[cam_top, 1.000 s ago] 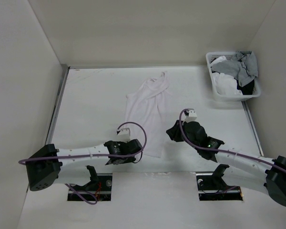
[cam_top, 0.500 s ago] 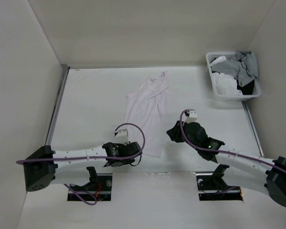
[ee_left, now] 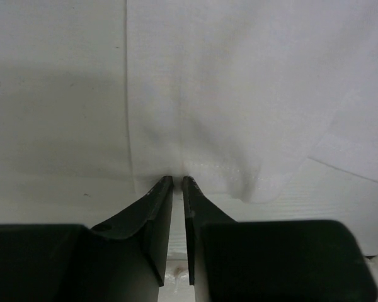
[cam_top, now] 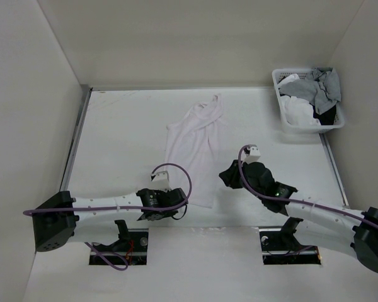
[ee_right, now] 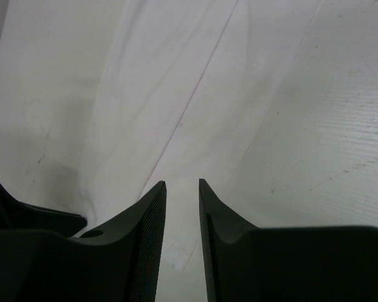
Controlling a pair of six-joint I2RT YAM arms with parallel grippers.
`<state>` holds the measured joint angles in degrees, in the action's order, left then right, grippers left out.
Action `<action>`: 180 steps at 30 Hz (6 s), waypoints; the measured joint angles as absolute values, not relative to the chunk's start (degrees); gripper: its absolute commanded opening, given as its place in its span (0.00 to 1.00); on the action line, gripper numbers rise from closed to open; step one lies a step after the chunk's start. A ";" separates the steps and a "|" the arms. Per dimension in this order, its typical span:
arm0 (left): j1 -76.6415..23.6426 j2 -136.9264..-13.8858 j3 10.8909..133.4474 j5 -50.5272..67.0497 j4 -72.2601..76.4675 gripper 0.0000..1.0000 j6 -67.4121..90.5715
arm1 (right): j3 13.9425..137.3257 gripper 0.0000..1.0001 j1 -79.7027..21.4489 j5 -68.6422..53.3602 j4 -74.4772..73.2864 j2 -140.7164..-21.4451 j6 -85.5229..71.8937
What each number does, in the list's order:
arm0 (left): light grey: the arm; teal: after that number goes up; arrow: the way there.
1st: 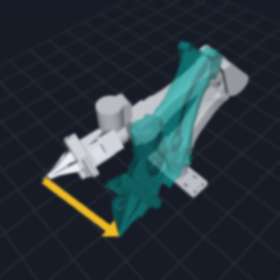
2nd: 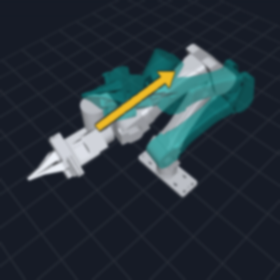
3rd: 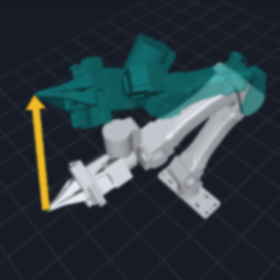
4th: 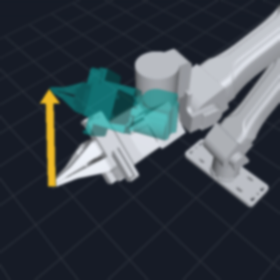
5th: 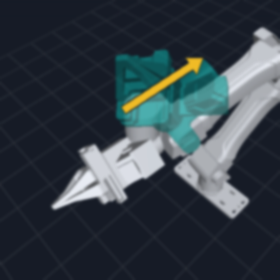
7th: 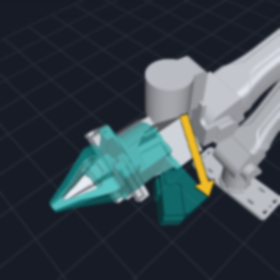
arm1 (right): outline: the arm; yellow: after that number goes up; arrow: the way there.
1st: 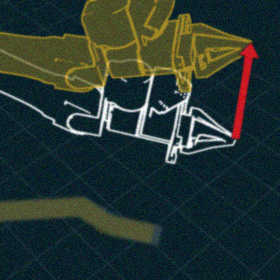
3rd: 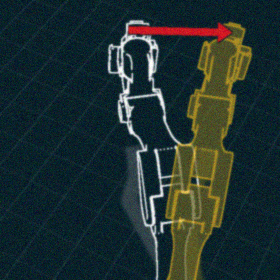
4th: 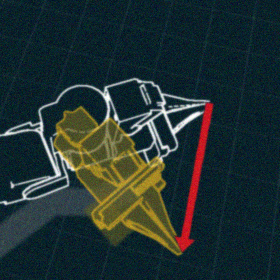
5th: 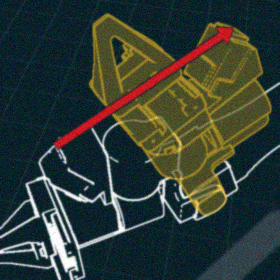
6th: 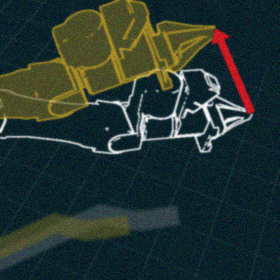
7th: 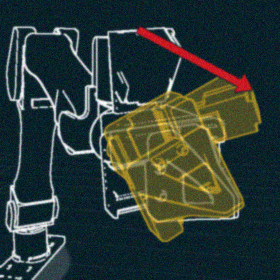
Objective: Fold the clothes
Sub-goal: Flatten the tank top out
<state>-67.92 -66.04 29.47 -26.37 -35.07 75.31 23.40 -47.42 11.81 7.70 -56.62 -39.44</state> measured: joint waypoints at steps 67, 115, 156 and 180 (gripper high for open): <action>-58.67 -38.11 26.13 -24.93 -44.77 0.29 67.11 | 22.46 0.00 -62.28 26.96 -36.95 -33.95 -68.93; -61.52 -35.11 67.77 -43.00 -34.59 0.00 46.96 | 59.33 0.00 -62.00 35.48 -36.03 -29.02 -45.04; -8.93 -88.88 112.44 -9.19 -12.12 0.00 37.43 | 132.88 0.00 -21.37 3.97 -25.23 -93.56 -23.09; -24.45 -32.29 37.80 -19.94 -25.10 0.00 38.92 | 33.80 0.00 -49.74 13.89 -20.05 -40.36 -38.52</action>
<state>-24.45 -32.29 37.80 -19.94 -25.10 38.92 33.80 -49.74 13.89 -20.05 -40.36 -38.52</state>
